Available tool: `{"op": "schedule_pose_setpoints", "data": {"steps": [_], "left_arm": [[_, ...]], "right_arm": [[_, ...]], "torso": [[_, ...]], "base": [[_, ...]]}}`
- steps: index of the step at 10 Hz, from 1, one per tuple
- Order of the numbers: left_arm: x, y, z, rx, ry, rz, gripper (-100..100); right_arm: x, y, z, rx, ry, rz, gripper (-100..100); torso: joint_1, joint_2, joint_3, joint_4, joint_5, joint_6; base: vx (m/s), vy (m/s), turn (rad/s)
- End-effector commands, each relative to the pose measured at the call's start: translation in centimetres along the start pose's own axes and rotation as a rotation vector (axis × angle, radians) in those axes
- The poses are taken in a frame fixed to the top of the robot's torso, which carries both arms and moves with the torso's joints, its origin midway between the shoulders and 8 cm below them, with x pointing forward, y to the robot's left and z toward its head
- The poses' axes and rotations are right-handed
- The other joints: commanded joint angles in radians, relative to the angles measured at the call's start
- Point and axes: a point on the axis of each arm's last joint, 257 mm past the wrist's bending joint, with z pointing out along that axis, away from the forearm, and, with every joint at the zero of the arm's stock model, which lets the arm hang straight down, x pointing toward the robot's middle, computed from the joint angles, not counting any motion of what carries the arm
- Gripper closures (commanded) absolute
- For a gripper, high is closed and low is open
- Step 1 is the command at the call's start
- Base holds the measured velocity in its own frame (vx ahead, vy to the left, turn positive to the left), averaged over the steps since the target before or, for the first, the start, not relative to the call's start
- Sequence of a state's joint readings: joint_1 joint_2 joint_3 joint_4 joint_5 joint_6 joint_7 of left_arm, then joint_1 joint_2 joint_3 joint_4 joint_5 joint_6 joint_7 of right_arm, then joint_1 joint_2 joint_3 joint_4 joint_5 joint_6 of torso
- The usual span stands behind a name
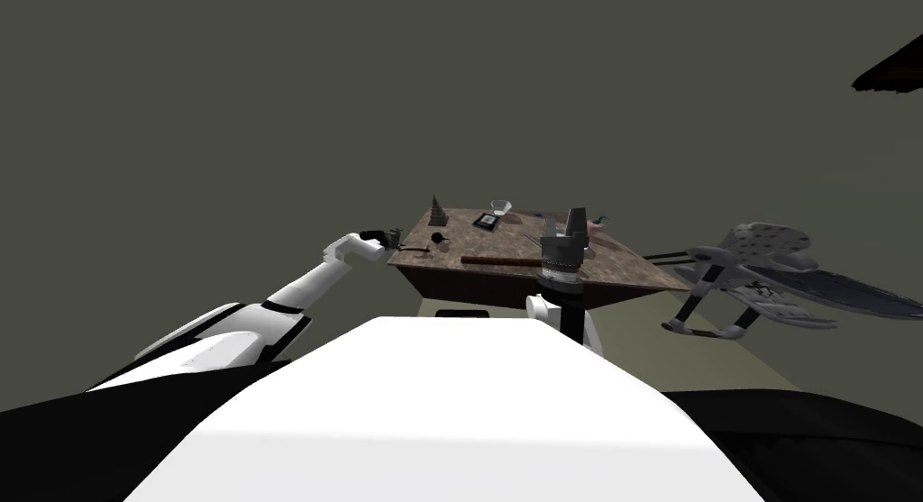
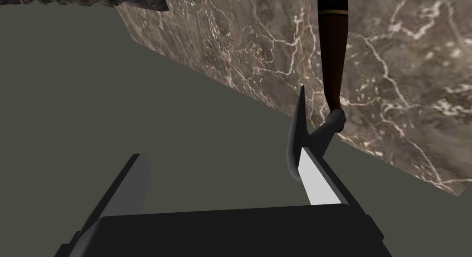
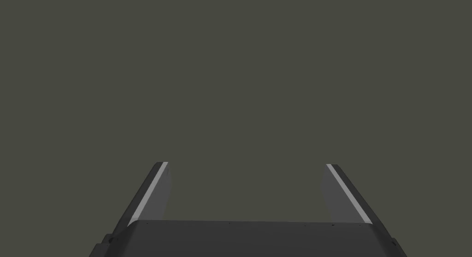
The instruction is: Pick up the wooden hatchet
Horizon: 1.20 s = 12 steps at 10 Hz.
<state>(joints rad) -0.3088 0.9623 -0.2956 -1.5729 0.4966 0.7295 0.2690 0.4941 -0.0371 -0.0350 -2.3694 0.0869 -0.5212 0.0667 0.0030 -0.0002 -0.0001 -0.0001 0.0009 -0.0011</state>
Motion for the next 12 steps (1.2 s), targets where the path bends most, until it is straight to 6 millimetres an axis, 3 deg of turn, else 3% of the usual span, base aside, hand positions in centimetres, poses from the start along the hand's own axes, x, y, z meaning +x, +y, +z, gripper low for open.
{"op": "schedule_pose_setpoints", "data": {"steps": [1, 6, 12], "left_arm": [[-0.3, 0.7, 0.4, -0.057, 0.003, -0.034, -100], [0.2, 3.1, 0.7, -0.199, 0.029, -0.111, -100], [2.5, 5.2, 0.5, -0.354, 0.101, -0.206, -100]], "right_arm": [[0.0, 0.0, 0.0, 0.0, 0.0, 0.0, 0], [0.0, 0.0, 0.0, 0.0, 0.0, 0.0, 0], [0.0, 0.0, 0.0, 0.0, 0.0, 0.0, 0]], "torso": [[0.0, 0.0, 0.0, 0.0, 0.0, 0.0], [0.001, -0.001, 0.0, 0.0, 0.0, 0.0], [0.001, -0.001, -0.001, 0.0, 0.0, 0.0]], "base": [[0.008, 0.044, -0.083], [0.012, 0.048, -0.064], [0.012, 0.053, -0.059]]}}
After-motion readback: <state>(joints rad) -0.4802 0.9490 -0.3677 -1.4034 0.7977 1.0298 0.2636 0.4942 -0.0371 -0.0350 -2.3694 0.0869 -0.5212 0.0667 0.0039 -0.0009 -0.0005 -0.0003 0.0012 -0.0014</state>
